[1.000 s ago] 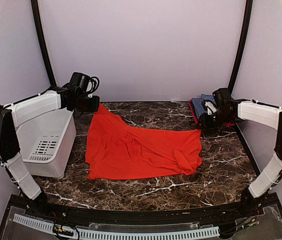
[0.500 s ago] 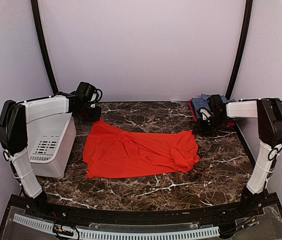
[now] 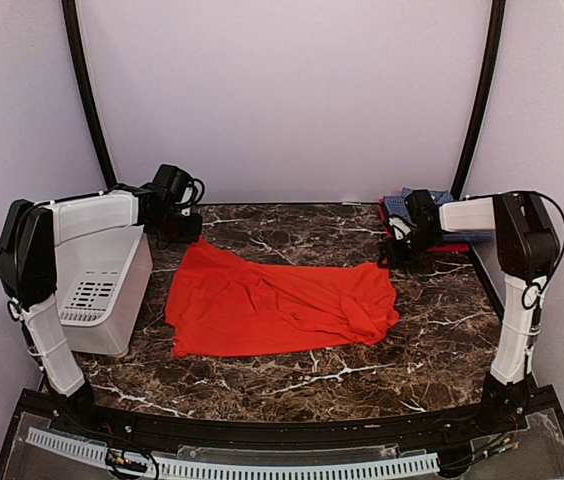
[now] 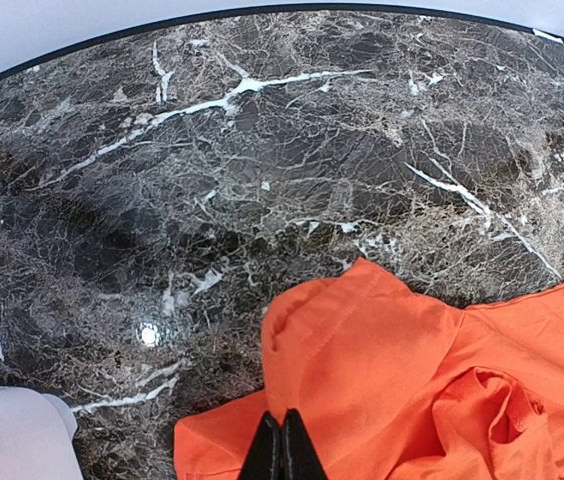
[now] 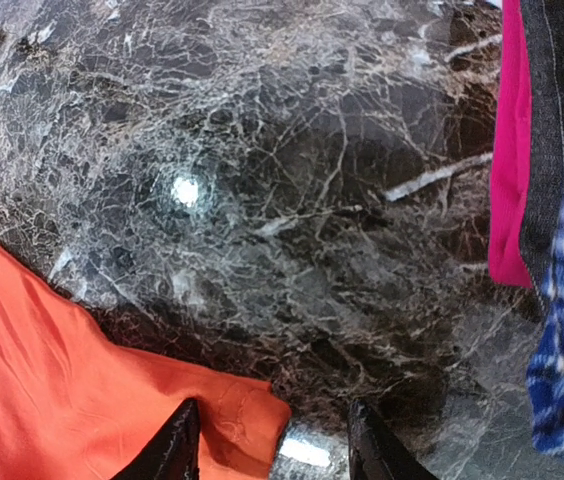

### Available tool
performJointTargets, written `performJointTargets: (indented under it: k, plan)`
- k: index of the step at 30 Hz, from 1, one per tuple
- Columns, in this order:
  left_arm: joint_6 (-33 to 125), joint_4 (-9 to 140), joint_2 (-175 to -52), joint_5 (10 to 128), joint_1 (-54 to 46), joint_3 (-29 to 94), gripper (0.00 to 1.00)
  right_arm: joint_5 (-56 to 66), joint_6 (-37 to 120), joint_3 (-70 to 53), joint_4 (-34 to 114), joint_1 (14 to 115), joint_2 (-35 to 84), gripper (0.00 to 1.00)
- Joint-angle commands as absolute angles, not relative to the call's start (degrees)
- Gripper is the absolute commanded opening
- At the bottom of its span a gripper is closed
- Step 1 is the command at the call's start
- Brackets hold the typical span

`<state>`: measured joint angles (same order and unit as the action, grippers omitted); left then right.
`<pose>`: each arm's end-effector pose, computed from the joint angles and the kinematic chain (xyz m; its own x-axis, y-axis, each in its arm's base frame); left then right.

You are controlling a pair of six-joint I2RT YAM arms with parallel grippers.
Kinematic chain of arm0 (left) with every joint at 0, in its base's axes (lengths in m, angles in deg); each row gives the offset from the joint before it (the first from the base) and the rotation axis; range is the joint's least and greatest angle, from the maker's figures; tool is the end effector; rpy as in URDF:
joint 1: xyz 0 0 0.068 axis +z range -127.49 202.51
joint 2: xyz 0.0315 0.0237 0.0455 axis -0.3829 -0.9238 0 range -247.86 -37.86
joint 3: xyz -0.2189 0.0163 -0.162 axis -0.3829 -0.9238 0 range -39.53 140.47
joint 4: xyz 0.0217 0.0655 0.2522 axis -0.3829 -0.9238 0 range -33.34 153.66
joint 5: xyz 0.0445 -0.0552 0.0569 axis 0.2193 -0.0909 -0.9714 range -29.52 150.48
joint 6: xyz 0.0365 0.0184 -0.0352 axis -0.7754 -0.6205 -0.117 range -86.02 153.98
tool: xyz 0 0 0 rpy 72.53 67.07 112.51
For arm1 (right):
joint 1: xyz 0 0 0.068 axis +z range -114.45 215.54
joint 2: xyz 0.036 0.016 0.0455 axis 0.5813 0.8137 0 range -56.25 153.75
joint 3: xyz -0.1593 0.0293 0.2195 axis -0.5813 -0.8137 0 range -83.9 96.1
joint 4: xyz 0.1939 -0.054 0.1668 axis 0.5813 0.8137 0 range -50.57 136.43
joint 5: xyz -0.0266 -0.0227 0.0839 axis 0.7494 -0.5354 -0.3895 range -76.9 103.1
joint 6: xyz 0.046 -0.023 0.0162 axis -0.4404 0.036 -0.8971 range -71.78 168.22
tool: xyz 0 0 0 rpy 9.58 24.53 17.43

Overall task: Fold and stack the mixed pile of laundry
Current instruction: Pick up the crumpled T-shirt from the center of the board, then flatten out the crumpled T-shirt at the center of the board.

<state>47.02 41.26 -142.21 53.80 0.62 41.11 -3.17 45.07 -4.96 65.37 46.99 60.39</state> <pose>0.3817 -0.1489 0.2468 -0.7182 0.0471 -0.6943 0.1370 0.9877 -0.0748 0.4066 0.0925 0.1501 -0.8940 -0.1272 -0.4296 -0.2637 0.9246 0.2750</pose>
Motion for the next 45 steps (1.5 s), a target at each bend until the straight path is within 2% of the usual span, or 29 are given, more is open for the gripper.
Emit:
performJointTargets:
  k: [1, 5, 13, 16, 19, 20, 22, 23, 26, 33, 42, 45]
  plan:
    - [46.4, 41.1, -142.7, 55.0, 1.3, 43.1, 0.00, -3.0, 51.8, -1.6, 67.5, 47.0, 62.8, 0.43]
    - [46.3, 40.7, -143.3, 55.5, 1.5, 44.1, 0.00, -5.7, 54.1, -2.7, 67.7, 46.4, 61.9, 0.40]
    - [46.9, 40.9, -144.4, 57.6, 1.9, 44.6, 0.00, -8.9, 56.9, -1.6, 68.6, 46.1, 62.4, 0.42]
    - [47.2, 41.1, -144.5, 58.4, 1.9, 44.5, 0.00, -8.7, 57.8, -0.3, 69.1, 46.0, 63.2, 0.38]
    - [47.2, 41.1, -144.6, 58.7, 2.0, 44.7, 0.00, -8.8, 58.4, 0.6, 70.2, 46.0, 63.7, 0.29]
    - [47.2, 41.1, -144.6, 58.8, 2.0, 44.7, 0.00, -8.8, 58.5, 0.5, 70.2, 46.0, 63.7, 0.23]
    - [47.4, 41.3, -144.6, 59.3, 2.1, 44.7, 0.00, -9.0, 58.4, 0.0, 69.5, 46.1, 63.4, 0.03]
    - [47.4, 41.4, -144.6, 59.8, 2.1, 44.7, 0.00, -9.1, 58.0, 0.1, 69.5, 46.0, 63.3, 0.00]
    - [47.7, 42.0, -143.4, 60.3, 2.1, 44.5, 0.00, -7.5, 56.1, -0.7, 68.3, 46.4, 60.5, 0.00]
    - [47.1, 45.0, -135.3, 60.0, 2.1, 44.2, 0.00, 2.0, 50.6, -3.2, 65.0, 46.5, 42.0, 0.00]
    - [43.6, 45.1, -126.5, 60.2, 2.2, 53.0, 0.00, 6.5, 48.3, 3.9, 65.9, 46.4, 27.3, 0.00]
    - [44.0, 50.3, -118.0, 63.8, 2.1, 52.2, 0.00, 7.7, 48.2, 7.4, 66.9, 46.4, 21.4, 0.00]
